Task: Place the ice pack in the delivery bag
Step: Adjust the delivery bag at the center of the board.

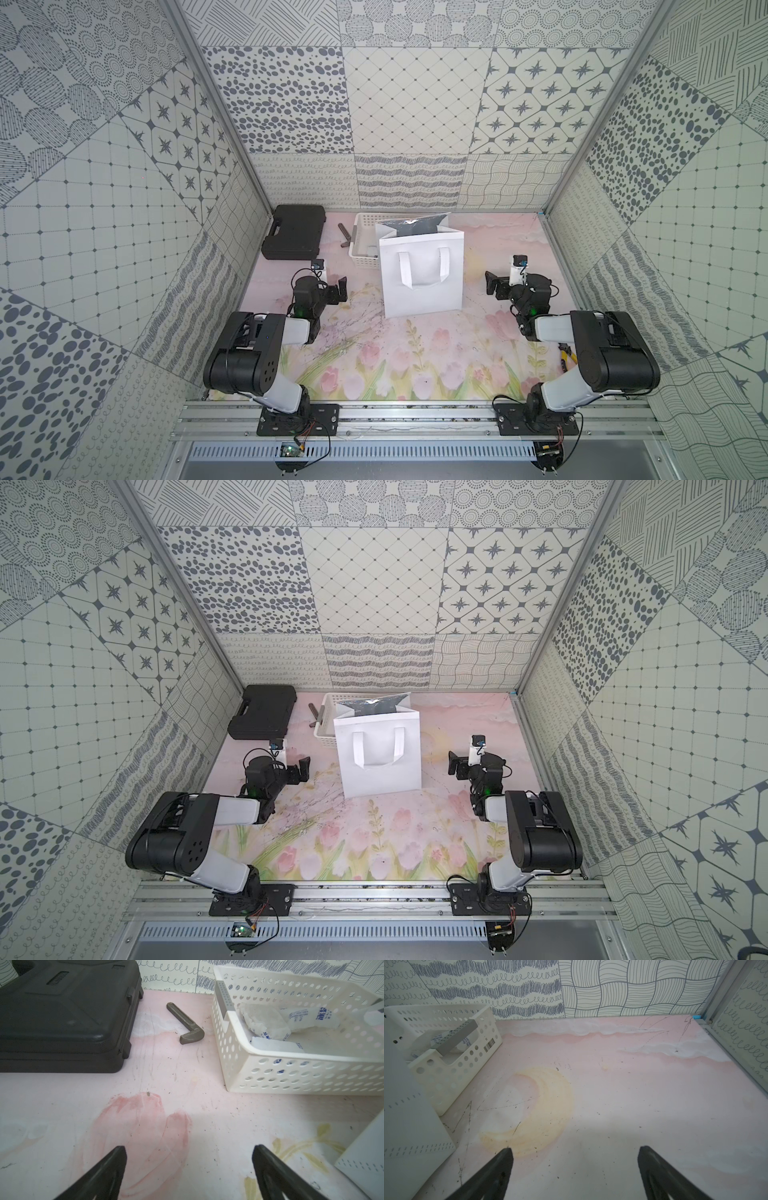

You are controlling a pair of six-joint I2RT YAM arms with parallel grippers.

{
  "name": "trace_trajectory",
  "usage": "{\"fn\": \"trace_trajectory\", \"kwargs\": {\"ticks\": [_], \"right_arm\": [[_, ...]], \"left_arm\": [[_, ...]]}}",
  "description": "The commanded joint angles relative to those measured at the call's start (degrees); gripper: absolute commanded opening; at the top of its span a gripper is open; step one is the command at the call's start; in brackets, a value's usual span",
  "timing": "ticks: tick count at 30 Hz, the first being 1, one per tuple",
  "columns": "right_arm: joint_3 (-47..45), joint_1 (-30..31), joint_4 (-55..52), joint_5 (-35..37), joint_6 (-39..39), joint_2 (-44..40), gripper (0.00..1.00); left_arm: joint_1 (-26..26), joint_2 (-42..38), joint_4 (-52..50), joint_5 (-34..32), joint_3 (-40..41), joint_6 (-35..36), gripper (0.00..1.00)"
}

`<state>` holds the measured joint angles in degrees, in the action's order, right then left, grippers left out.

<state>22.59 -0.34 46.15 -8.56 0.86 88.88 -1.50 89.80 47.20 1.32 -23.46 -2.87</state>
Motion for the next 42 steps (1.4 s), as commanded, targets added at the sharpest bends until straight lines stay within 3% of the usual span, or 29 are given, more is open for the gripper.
{"fn": "trace_trajectory", "kwargs": {"ticks": [1,10,12,15,18,20,21,24,27,29,35,42], "right_arm": [[0.5,0.3,2.5,-0.2,-0.2,0.0,0.99],[0.6,0.3,2.5,1.5,0.3,-0.1,0.99],[1.7,0.5,-1.4,9.1,3.1,-3.1,0.98],[10.0,0.4,-21.8,18.4,7.9,-10.8,0.98],[16.7,0.1,-35.3,24.5,18.4,-14.4,0.98],[19.9,-0.2,-43.4,27.2,29.3,-15.8,0.99],[20.9,-0.7,-46.4,27.2,33.8,-16.6,0.99],[21.4,-3.3,-45.6,15.3,35.6,-18.8,0.99],[23.6,-3.2,-45.9,6.4,33.7,-20.3,0.98],[27.6,-2.1,-50.8,4.2,32.6,-20.3,0.99],[44.2,8.6,-69.5,8.3,24.9,-17.1,0.99],[65.5,20.2,-84.4,9.6,20.8,-3.8,0.98]], "left_arm": [[0.2,0.2,0.0,-0.5,-0.5,-0.1,0.99],[0.3,-0.6,-1.3,-1.9,-1.3,-0.5,0.99],[0.3,-4.6,-12.3,-5.3,-5.3,-2.4,0.99],[0.3,-8.7,-38.8,-14.2,-18.0,-11.0,0.99],[0.4,-10.1,-55.6,-15.9,-28.0,-16.9,0.99],[0.4,-11.3,-63.9,-16.2,-33.1,-23.6,0.99],[0.5,-12.0,-67.4,-14.5,-35.2,-26.1,0.99],[0.7,-14.6,-71.5,-5.3,-38.5,-27.0,0.99],[0.6,-17.7,-74.2,2.9,-40.8,-28.0,0.98],[0.5,-19.4,-76.1,8.1,-41.8,-28.4,0.94],[-4.0,-19.5,-84.5,13.4,-47.9,-28.7,0.88],[-10.3,-14.7,-87.9,16.9,-55.1,-30.4,0.89]]}}
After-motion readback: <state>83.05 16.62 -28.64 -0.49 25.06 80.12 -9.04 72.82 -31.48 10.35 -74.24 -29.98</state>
